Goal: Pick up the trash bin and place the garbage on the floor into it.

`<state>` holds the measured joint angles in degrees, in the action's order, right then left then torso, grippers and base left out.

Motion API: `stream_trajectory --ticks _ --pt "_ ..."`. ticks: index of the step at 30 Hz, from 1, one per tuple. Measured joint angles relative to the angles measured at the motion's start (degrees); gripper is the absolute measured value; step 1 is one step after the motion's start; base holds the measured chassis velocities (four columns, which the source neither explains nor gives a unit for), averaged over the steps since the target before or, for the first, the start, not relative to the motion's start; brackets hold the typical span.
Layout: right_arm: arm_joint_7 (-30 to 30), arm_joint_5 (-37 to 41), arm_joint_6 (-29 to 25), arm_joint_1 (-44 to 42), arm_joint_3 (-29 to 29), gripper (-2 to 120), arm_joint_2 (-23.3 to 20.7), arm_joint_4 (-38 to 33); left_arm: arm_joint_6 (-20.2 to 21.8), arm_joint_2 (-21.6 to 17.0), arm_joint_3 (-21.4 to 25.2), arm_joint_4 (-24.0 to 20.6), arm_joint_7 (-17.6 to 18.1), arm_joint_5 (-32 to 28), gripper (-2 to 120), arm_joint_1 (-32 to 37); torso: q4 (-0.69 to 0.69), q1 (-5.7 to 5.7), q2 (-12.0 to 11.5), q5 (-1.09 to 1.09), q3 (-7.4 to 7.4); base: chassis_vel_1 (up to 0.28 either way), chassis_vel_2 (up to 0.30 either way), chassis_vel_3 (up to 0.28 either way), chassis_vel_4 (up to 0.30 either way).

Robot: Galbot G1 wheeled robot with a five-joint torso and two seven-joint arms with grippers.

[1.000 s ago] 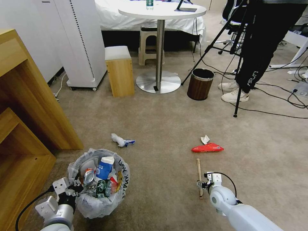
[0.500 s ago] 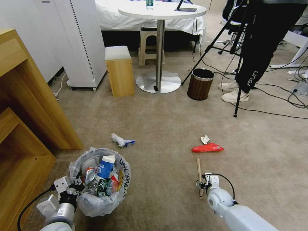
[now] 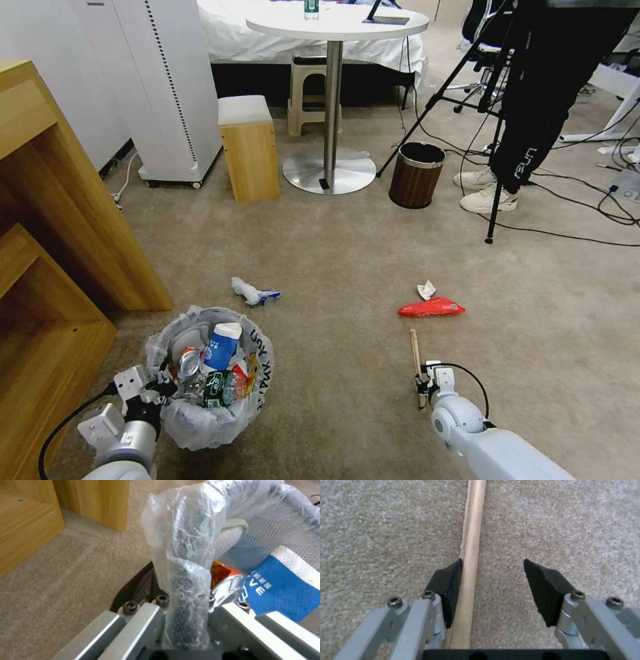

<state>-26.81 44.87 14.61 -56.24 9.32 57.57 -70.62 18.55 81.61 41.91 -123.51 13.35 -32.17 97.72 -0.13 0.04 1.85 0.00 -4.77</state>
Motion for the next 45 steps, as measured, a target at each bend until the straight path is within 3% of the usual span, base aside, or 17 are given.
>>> stream_trajectory --ticks 8,10,13,26,32,42,45 --pt "0.59 -1.52 -1.45 -0.06 0.25 36 -0.47 0.58 -0.36 0.15 -0.34 0.41 -0.26 0.02 1 -0.49 0.00 0.00 0.00 0.00 0.00 0.000 0.000 0.000 0.000" --pt "0.74 -1.79 -1.73 -0.01 0.34 25 -0.56 0.69 -0.37 0.15 -0.33 0.47 -0.26 -0.07 1 -0.82 0.00 0.00 0.00 0.00 0.00 0.000 0.000 0.000 0.000" --pt "0.82 -2.05 -1.95 0.10 0.52 20 -0.55 0.84 -0.37 0.14 -0.33 0.47 -0.24 -0.17 1 -0.92 0.00 0.00 0.00 0.00 0.00 0.000 0.000 0.000 0.000" --pt "1.52 -4.25 -3.48 0.67 1.09 16 -0.65 1.91 -0.37 0.07 -0.23 0.17 -0.08 -0.66 1 -1.38 0.00 0.00 0.00 0.00 0.00 0.000 0.000 0.000 0.000" --pt "1.81 -4.79 -4.49 0.36 0.98 4 -1.10 1.28 -0.38 0.32 -0.42 0.25 0.00 -0.45 1 -1.54 0.00 0.00 0.00 0.00 0.00 0.000 0.000 0.000 0.000" --pt "2.82 -6.83 -6.58 -0.24 0.88 4 -1.15 1.56 -0.50 0.31 -0.41 0.05 0.00 -0.40 1 -1.34 0.00 0.00 0.00 0.00 0.00 0.000 0.000 0.000 0.000" --pt "3.10 -7.09 -6.77 -0.62 0.83 12 -1.52 0.97 -0.54 0.37 -0.39 0.01 -0.01 -0.38 1 -1.29 0.01 0.00 0.00 0.00 0.00 0.000 0.000 0.000 0.000"
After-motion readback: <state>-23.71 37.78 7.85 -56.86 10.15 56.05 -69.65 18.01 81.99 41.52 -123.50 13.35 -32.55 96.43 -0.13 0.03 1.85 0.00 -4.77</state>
